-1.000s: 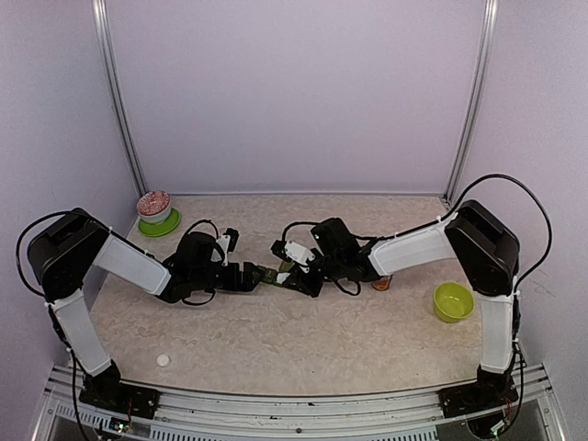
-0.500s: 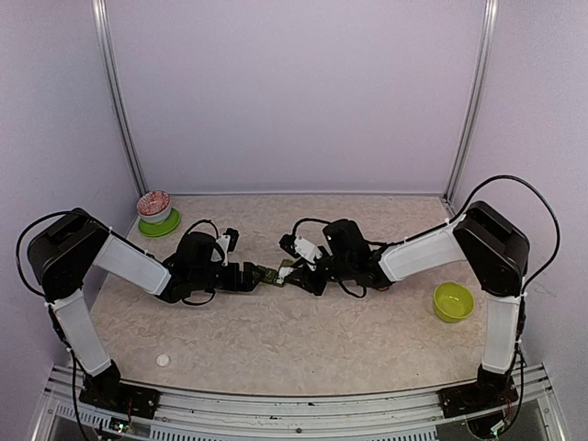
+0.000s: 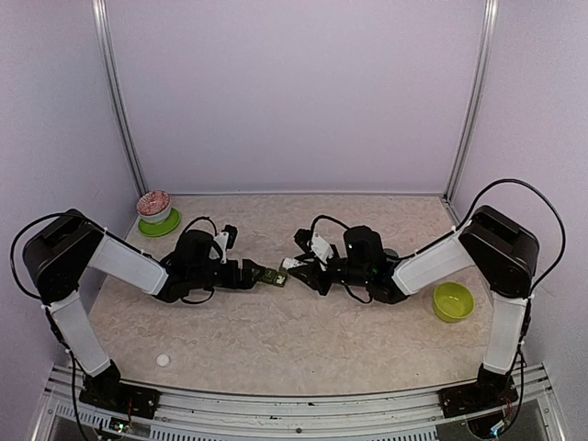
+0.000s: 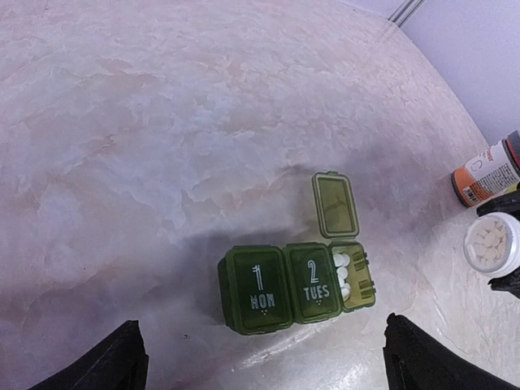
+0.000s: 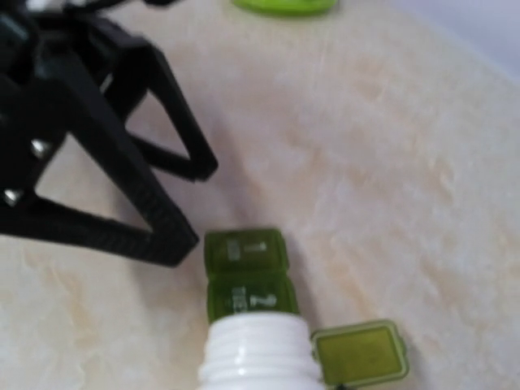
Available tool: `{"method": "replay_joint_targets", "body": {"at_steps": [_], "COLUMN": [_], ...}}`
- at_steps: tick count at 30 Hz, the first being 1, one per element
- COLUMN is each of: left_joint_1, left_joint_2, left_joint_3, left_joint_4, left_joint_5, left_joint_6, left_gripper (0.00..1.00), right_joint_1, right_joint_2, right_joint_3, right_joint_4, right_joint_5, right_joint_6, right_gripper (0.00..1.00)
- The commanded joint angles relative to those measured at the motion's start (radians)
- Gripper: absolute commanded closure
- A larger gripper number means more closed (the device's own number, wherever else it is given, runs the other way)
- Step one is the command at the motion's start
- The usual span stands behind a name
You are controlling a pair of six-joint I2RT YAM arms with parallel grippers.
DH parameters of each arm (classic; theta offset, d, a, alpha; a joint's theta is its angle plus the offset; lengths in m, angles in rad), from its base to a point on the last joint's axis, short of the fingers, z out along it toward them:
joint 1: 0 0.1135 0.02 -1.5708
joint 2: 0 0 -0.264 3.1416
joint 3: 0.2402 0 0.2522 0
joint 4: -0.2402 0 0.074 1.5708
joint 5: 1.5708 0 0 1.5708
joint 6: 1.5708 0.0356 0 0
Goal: Sort the pills into containers
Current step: Pass from the right arm to the left
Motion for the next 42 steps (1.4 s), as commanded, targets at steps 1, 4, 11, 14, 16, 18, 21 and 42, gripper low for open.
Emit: {"method": "replay_joint_targets", "body": {"at_steps": [1,4,11,14,16,18,21,42], "left_joint_1": [-0.001,0.007,0.024,0.015,0.006,-0.004,-0.033,-0.08], "left_joint_2": [-0.043,-0.062,-0.179,-0.247,-0.277,-0.298,-0.311,-0.253], "left_joint_3": [-0.021,-0.031,-0.067,-0.061,-0.052,-0.037,-0.014,0.053], "left_joint_4": [0.038,0.048,0.099,0.118,0.135,0.146,0.171,0.23], "left_joint_5": [0.02,0.04,0.177,0.273,0.346,0.421,0.498,0.623], "left_joint_6": [0.018,0.015,-0.032,-0.045,-0.052,-0.064,-0.085,-0.154], "left_gripper": [0.01,0.01,0.01,0.01,0.01,0.01,0.01,0.22], "right_joint_1": [-0.006,-0.006,0.012,0.032,0.047,0.066,0.094,0.171], "right_joint_2": [-0.051,-0.069,-0.147,-0.186,-0.209,-0.227,-0.242,-0.261], "right_joint_3": [-0.066,-0.112,-0.182,-0.196,-0.204,-0.21,-0.21,-0.19], "right_joint_4": [0.233,0.311,0.395,0.393,0.396,0.402,0.405,0.382], "right_joint_5": [-0.009,-0.007,0.0,0.011,0.024,0.034,0.056,0.078], "right_joint_6": [0.042,0.057,0.028,-0.009,-0.032,-0.055,-0.085,-0.15], "right_gripper": [0.71,0.7,0.69,0.69,0.68,0.68,0.68,0.68]}}
